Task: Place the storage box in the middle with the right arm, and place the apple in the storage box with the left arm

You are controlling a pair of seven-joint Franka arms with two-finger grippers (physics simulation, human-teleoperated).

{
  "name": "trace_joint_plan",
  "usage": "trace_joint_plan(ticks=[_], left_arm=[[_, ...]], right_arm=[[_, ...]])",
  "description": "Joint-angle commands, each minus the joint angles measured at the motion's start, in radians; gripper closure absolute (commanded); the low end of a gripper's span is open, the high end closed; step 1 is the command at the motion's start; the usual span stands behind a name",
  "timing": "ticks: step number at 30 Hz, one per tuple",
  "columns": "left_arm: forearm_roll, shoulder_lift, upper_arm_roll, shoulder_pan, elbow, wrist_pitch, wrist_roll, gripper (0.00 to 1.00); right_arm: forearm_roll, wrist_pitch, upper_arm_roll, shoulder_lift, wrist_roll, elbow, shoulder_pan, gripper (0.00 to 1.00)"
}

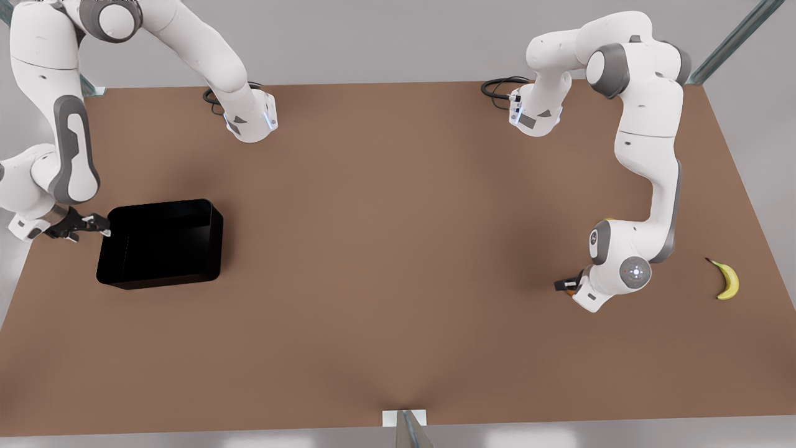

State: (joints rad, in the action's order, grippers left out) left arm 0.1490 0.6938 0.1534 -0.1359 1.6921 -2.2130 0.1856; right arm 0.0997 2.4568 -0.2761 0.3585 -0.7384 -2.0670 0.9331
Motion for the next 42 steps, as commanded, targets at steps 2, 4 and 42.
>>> trace_joint_plan(ticks=[2,4,42], left_arm=[[0.001,0.019,0.000,-0.008,-0.002,-0.010,0.000,0.00],[0.001,0.044,0.000,-0.022,-0.002,-0.025,0.000,0.00],[0.000,0.027,0.003,-0.027,-0.014,-0.048,-0.006,0.00]], right_arm=[[0.000,0.030,0.000,0.017,0.002,-0.005,0.000,0.00],[0.000,0.045,0.000,0.025,0.001,-0.007,0.001,0.00],[0.083,0.218,0.000,0.120,-0.001,-0.107,0.044,0.79]])
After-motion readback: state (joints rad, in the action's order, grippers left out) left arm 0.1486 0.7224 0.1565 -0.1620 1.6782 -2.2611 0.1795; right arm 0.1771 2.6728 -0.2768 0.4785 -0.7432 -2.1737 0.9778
